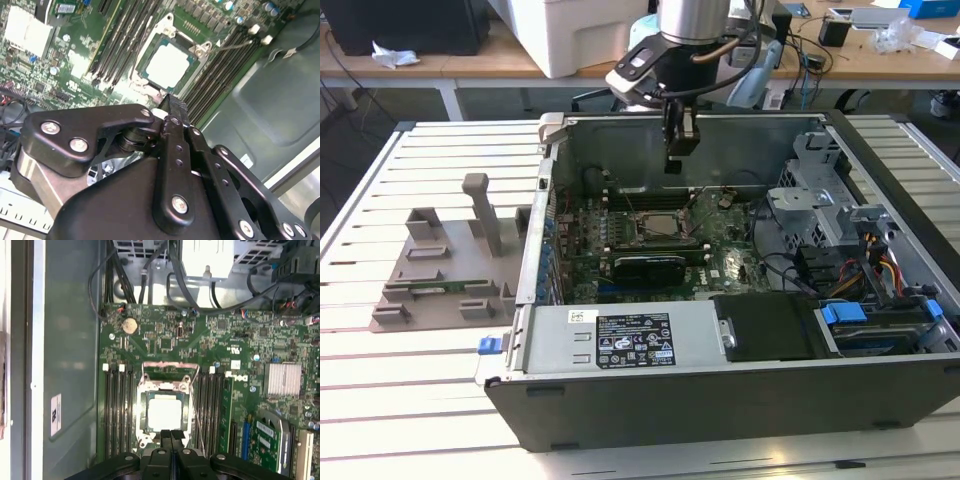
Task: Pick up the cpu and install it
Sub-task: 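Close the cpu cover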
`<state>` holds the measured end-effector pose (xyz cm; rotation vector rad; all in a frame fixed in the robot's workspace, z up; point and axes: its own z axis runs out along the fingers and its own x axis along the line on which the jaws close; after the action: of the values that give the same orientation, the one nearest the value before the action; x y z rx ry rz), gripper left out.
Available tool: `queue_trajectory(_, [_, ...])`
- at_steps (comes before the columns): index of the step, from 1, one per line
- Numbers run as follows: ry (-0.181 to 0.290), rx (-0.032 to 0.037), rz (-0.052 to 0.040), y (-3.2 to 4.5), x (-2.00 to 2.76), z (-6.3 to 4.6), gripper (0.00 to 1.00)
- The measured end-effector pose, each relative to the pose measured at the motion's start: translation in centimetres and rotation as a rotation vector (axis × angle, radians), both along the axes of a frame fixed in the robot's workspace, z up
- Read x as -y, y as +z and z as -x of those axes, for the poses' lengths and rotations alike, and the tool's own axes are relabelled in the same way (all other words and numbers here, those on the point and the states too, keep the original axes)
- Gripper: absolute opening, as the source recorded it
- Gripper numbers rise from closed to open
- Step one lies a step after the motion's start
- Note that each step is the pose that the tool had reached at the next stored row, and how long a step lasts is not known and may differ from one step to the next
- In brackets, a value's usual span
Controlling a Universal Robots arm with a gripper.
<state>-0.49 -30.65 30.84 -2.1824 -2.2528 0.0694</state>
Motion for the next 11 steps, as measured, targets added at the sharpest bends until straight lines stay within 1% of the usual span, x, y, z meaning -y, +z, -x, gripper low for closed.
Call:
queue_trajectory(5, [0.000,-0.0013,-0.0002,-0.06,0.00,-1.9,0.11])
queue_trajectory(7, [0.000,-0.0016,0.0000,-0.13,0.00,-3.0,0.11])
queue_trajectory(9, [0.000,-0.0021,-0.0001,-0.26,-0.01,-4.0,0.11])
queue_trajectory(11, [0.000,-0.0030,-0.0001,-0.44,-0.01,-4.6,0.11])
